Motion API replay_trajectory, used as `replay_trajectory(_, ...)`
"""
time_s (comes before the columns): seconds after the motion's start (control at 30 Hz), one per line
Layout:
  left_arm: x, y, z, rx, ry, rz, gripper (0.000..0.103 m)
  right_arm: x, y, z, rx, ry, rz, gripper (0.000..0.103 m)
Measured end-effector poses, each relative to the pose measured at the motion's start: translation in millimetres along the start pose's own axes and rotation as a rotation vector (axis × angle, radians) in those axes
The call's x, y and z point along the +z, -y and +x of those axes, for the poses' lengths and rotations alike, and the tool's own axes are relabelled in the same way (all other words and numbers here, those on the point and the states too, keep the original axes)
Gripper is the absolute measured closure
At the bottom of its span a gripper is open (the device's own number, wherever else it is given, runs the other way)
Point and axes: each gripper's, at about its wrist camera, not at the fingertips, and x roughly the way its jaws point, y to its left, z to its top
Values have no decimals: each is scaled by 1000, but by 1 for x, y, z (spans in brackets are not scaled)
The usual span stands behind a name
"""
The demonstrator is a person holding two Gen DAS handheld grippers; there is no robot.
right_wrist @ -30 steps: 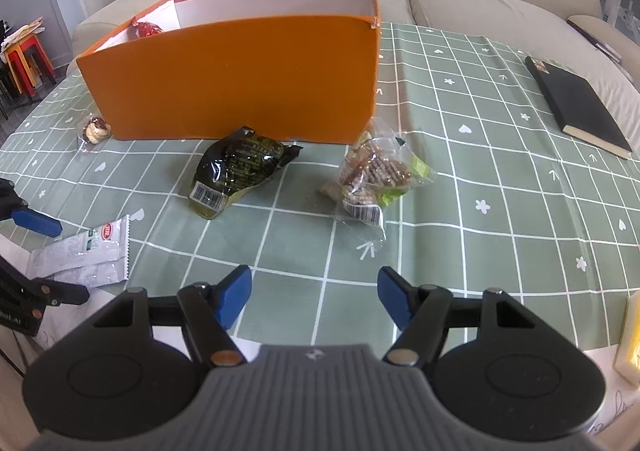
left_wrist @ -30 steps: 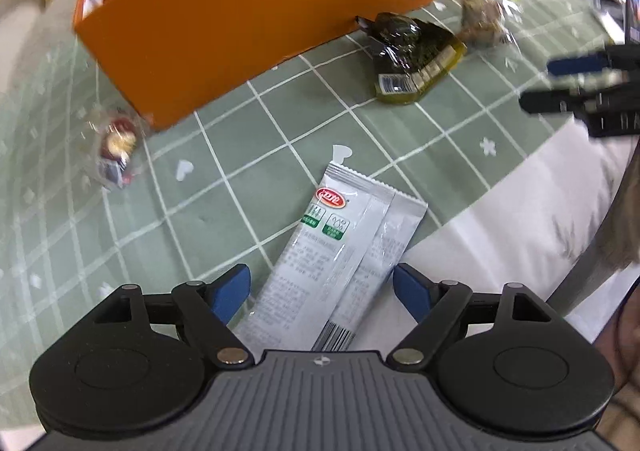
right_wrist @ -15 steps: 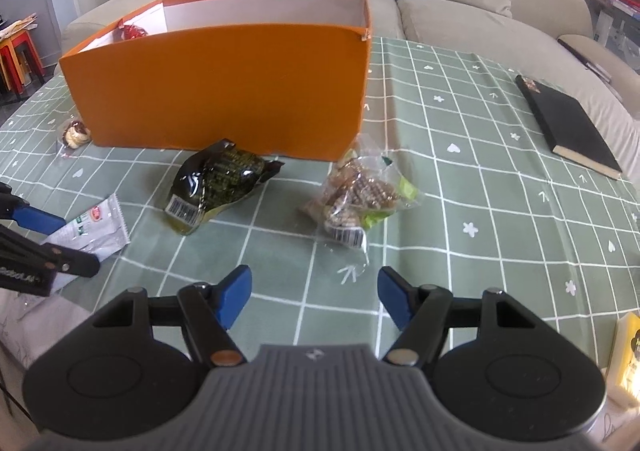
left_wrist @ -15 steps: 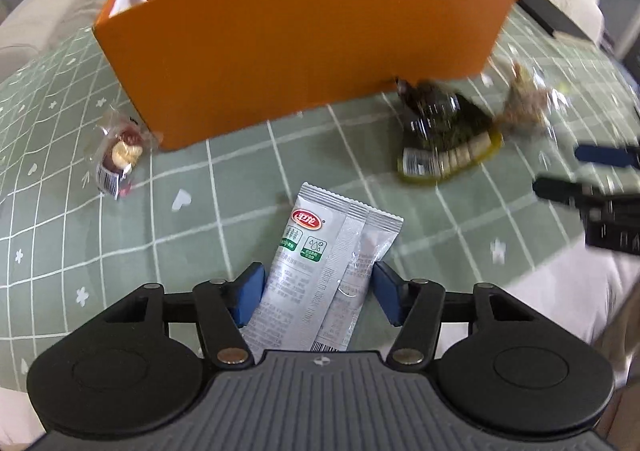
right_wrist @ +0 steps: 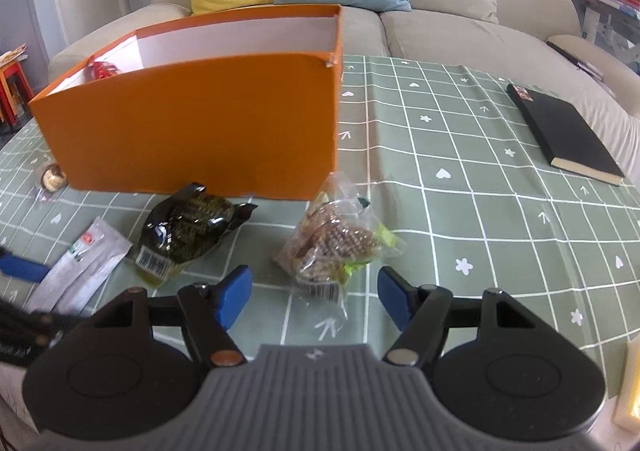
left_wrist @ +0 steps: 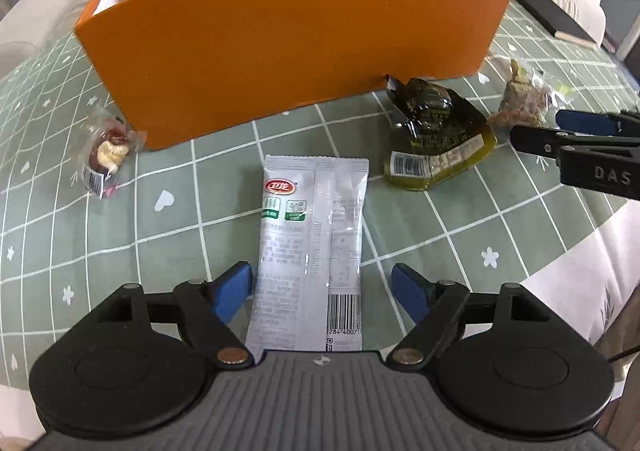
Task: Organize snacks
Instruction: 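Grasp the white sachet with the left tool while the right tool grasps the clear nut pack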
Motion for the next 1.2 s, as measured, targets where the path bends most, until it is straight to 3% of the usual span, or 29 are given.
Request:
replay_trajectory(0.23, 1, 3, 2, -6, 31, -6, 18, 3, 10, 13, 11, 0, 59, 35)
replay_trajectory(0.33, 0, 7, -1, -5, 50, -7, 32, 3, 10, 15, 15, 0, 57, 37)
replay_trajectory(0.4, 1, 7, -2, -1, 60, -16, 42, 2, 8, 15, 14, 3, 43, 45)
replay_trajectory(0.77, -5, 7, -7, 41, 109, -105, 49, -1, 2, 3, -6, 23, -10, 53)
replay_trajectory(0.93, -10, 0, -17, 27, 146, -160, 49, -4, 4, -4, -13, 30, -19, 53)
replay_trajectory(1.2, -8, 3, -42, 39, 232, -160, 49, -3, -2, -22, -29, 69, -53, 56)
